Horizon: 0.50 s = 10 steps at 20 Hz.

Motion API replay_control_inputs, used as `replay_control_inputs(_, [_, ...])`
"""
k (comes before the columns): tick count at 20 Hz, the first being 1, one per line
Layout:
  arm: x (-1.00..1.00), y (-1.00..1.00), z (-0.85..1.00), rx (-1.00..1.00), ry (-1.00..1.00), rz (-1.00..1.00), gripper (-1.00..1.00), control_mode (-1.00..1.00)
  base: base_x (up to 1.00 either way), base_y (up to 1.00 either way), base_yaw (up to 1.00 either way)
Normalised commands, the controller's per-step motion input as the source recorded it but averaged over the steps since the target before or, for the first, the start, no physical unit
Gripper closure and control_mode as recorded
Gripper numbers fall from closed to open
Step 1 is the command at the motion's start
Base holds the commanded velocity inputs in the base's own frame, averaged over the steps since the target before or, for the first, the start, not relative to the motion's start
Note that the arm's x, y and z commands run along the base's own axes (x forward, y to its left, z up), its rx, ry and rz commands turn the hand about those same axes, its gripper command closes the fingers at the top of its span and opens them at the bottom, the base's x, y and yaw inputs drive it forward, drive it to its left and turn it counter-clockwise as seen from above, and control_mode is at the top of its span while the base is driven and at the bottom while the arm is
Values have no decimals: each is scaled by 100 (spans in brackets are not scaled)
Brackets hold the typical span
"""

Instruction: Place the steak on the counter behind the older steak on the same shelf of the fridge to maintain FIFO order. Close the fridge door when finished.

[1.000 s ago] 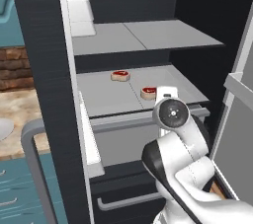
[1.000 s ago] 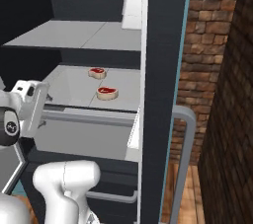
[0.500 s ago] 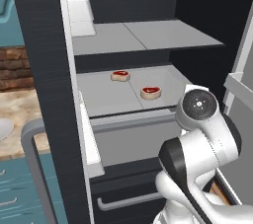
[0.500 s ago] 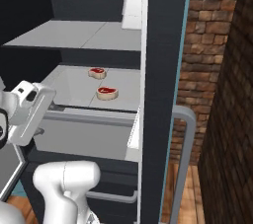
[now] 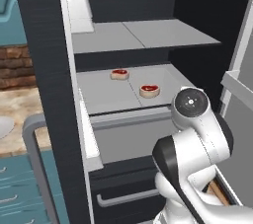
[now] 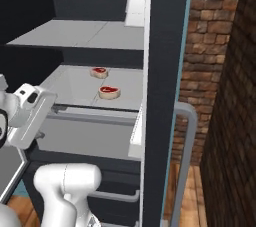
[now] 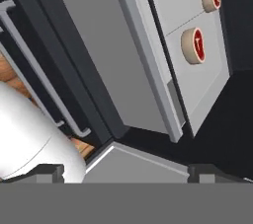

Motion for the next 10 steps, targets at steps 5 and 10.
replay_control_inputs(5, [0,0,0,0,0,0,-100,100,-96,0,-2])
replay_control_inputs(10, [0,0,0,0,0,0,-100,100,-28,22,0])
